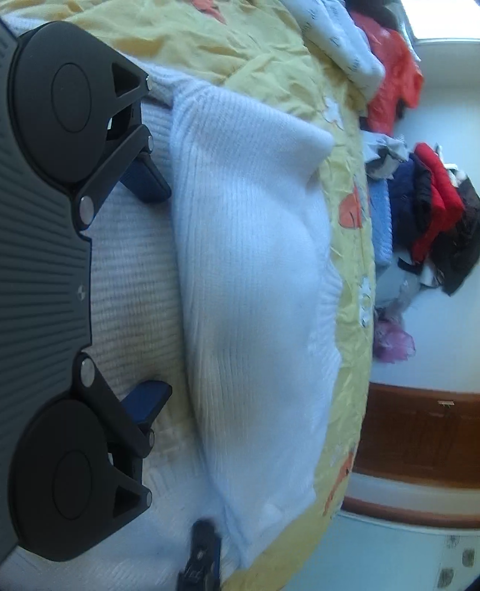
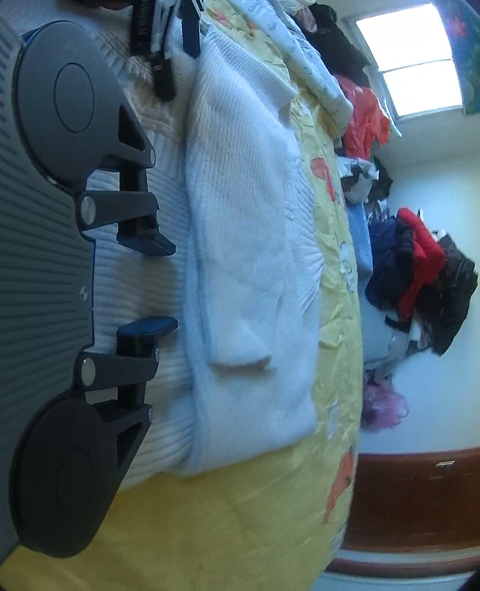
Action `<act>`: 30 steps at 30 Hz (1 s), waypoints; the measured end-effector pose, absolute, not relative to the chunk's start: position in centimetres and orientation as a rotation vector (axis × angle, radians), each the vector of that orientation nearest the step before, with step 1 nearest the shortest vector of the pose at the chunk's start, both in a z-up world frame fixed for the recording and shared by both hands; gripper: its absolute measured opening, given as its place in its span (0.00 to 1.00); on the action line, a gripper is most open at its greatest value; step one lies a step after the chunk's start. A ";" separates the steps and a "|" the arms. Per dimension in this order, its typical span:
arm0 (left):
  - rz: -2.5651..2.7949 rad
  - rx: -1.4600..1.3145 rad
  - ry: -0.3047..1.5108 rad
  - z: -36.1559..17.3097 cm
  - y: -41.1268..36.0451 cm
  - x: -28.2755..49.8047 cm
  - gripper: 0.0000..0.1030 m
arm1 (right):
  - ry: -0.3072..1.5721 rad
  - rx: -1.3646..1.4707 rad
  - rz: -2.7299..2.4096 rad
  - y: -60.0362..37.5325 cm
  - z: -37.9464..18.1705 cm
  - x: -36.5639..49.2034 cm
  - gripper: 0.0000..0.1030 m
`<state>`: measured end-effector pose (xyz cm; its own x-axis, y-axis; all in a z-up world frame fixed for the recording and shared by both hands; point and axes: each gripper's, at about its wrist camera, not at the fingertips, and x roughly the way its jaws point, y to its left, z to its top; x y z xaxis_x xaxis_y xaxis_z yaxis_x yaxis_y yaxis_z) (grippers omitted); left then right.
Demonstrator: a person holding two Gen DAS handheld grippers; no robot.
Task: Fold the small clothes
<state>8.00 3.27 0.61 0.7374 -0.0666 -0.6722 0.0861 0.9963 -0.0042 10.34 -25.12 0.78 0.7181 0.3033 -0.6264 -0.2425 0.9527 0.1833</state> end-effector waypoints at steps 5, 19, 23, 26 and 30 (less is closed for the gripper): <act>-0.085 0.057 0.745 0.7 3.9 6.3 1.00 | 0.729 0.057 0.295 -25.8 1.1 8.0 0.39; -0.050 0.030 0.707 0.2 4.5 2.2 1.00 | 0.689 -0.064 0.266 -22.7 0.0 2.9 0.94; -0.050 0.030 0.706 0.3 4.5 2.2 1.00 | 0.693 -0.065 0.267 -22.5 0.0 2.9 0.94; -0.051 0.030 0.707 0.3 4.5 2.2 1.00 | 0.693 -0.070 0.266 -22.4 0.0 2.9 0.95; -0.051 0.030 0.707 0.2 4.5 2.2 1.00 | 0.695 -0.076 0.266 -22.3 0.0 2.9 0.96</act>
<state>2.16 4.52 0.25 0.7595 -0.0368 -0.6495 0.0568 0.9983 0.0099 2.92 -22.30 -0.04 0.7358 0.2163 -0.6417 -0.2669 0.9635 0.0188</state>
